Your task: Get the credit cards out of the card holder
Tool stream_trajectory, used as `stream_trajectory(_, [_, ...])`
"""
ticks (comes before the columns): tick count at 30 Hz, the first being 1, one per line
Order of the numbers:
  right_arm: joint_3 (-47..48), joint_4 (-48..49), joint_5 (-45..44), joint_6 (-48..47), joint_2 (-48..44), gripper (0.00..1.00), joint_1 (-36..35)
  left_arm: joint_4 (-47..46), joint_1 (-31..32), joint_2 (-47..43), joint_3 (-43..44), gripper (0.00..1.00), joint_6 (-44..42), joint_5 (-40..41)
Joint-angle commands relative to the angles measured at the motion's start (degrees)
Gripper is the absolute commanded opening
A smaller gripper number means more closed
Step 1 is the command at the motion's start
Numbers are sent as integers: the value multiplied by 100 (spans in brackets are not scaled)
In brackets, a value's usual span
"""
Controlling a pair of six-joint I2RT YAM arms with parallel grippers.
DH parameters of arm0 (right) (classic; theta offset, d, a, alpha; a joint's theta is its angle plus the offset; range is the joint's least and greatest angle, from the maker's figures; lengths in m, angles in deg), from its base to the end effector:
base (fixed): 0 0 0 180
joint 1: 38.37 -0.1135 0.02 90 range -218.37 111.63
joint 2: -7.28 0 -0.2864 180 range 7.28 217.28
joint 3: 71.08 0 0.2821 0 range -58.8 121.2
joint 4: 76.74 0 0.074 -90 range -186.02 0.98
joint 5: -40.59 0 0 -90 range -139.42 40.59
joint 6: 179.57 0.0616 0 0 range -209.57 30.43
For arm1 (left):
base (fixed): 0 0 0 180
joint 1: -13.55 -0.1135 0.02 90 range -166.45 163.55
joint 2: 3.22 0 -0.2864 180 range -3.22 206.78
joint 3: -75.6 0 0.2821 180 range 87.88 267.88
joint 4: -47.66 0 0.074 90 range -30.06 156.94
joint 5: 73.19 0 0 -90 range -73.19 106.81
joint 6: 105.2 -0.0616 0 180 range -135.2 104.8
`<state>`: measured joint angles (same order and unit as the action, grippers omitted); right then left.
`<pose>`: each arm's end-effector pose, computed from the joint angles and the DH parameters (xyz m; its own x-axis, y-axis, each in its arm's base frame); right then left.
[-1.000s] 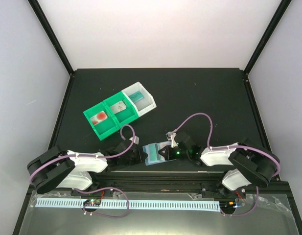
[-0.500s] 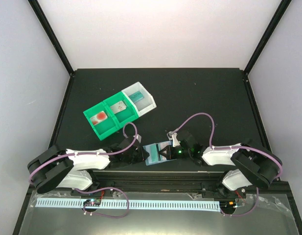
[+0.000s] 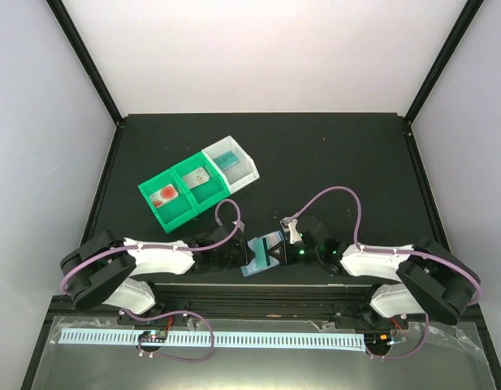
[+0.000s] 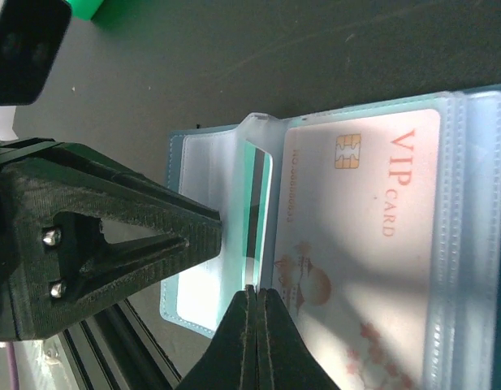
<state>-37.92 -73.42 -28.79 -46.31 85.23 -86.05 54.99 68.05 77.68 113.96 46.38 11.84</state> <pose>0.1584 0.2062 0.1077 -0.9207 -0.0585 -0.3859 -0.3278 0.6524 0.6833 0.1523 -0.2228 0.1021 -0.9531 -0.1726 -0.2485 0.0110 0.8011 -0.5984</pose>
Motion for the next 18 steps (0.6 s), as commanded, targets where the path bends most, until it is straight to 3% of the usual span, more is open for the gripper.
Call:
stream_trajectory(1, [30, -512, -312, -374, -423, 1, 58, 316, 34, 209, -224, 12, 62, 250])
stream_trajectory(18, [355, -1712, -707, -220, -1621, 1, 63, 863, 204, -556, 464, 28, -599, 517])
